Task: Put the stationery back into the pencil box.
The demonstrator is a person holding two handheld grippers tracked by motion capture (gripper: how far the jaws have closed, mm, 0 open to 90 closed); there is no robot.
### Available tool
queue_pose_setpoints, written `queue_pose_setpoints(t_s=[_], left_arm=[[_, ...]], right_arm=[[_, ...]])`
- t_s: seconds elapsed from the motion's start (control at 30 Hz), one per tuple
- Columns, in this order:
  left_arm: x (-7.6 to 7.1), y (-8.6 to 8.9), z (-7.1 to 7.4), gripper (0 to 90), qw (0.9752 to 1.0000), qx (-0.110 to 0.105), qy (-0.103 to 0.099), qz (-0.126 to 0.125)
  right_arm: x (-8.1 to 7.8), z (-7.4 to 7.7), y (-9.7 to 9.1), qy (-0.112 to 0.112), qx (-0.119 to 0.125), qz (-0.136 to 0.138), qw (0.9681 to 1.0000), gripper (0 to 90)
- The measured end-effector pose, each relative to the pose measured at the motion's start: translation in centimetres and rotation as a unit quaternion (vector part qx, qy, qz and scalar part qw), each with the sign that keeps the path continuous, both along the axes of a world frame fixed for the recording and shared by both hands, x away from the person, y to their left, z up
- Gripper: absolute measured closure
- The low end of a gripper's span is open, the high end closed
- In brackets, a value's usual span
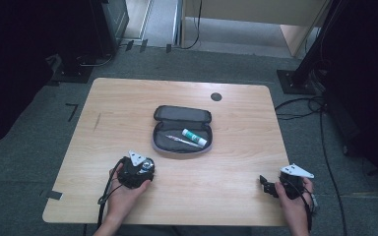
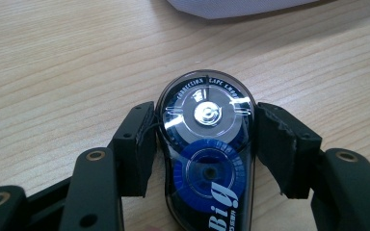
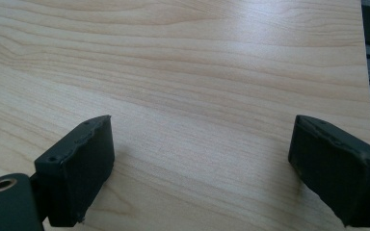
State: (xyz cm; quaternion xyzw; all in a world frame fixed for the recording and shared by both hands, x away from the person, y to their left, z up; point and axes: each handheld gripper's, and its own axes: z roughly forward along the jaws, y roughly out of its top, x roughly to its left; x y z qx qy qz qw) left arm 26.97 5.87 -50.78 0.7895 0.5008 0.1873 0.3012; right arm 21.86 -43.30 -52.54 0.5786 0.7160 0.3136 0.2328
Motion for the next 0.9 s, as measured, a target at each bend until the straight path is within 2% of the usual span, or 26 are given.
queue_pose_setpoints(t_s=[0.17,0.37,0.53,0.9], left_arm=[[-0.1,0.2,0.3,41.5,0.9999,-0.01,-0.005,-0.002],[-0.4,0.3,1.2,41.5,0.9993,-0.031,-0.022,-0.004],[-0.4,0.1,1.8,41.5,0.9986,-0.042,-0.031,-0.013],[-0.4,-0.5,2.5,41.5,0.9965,-0.059,-0.052,-0.026]], right_arm=[[0.0,0.0,0.0,0.0,0.0,0.0,1.0,8.7],[0.0,0.0,0.0,0.0,0.0,0.0,1.0,8.7],[0.0,0.0,0.0,0.0,0.0,0.0,1.0,8.7],[0.0,0.0,0.0,0.0,0.0,0.0,1.0,8.7]])
